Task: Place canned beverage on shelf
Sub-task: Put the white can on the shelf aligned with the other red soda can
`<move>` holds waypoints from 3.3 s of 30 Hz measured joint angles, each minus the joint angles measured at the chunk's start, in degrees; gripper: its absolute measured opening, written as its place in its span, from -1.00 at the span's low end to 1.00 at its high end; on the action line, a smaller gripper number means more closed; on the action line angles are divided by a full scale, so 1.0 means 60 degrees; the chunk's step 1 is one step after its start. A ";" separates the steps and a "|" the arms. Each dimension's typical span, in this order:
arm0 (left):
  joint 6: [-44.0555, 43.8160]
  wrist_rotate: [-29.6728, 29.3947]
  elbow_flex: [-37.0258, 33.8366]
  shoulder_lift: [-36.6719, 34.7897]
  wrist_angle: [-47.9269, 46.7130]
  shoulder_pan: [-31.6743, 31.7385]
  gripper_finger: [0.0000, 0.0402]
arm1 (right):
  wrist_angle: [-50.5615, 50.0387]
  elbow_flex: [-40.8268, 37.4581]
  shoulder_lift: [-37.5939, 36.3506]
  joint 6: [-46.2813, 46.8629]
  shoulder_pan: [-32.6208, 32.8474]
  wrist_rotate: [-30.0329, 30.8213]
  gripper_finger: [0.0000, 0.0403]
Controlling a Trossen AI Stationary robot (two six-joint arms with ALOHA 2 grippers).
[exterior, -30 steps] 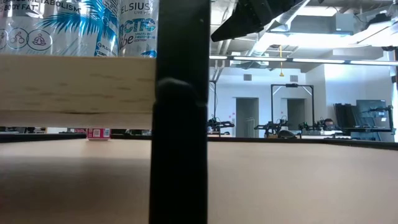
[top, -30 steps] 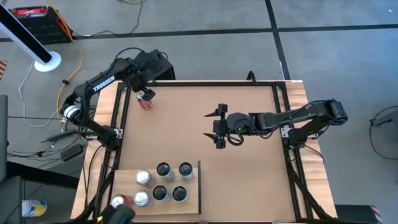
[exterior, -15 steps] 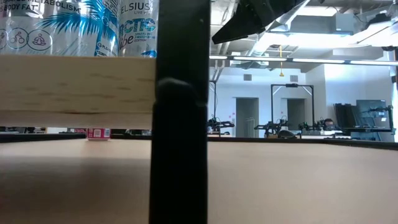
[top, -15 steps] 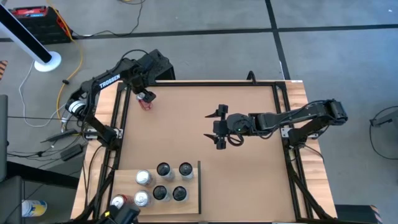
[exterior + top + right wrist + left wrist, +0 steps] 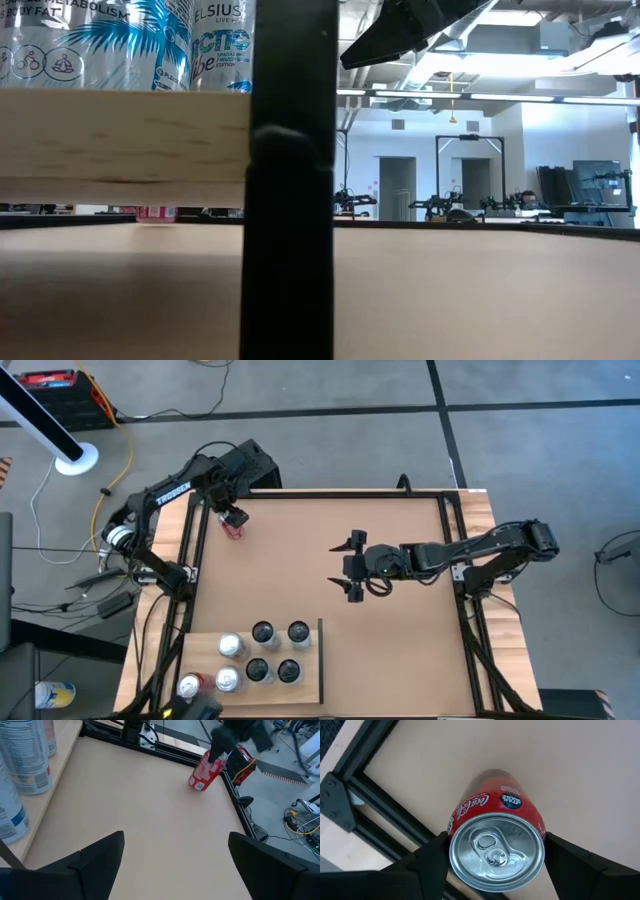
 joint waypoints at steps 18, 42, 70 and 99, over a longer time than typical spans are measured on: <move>-0.6992 0.1333 0.0126 -0.5323 -0.3693 -0.4968 0.29 | 0.0343 0.0000 0.0000 0.0123 0.0087 0.0000 0.89; -1.7708 0.0645 0.0123 -0.3356 -0.2714 -1.5039 0.29 | 0.0353 0.0000 -0.0004 0.0062 0.0122 -0.0004 0.89; -2.0909 0.1508 0.0123 -0.1919 -0.1894 -1.7238 0.29 | 0.0277 0.0000 -0.0004 -0.0102 0.0055 -0.0375 0.89; -2.0325 0.2100 0.0130 -0.1387 -0.1535 -1.7172 0.64 | 0.0264 0.0000 -0.0004 -0.0007 0.0062 -0.0426 0.89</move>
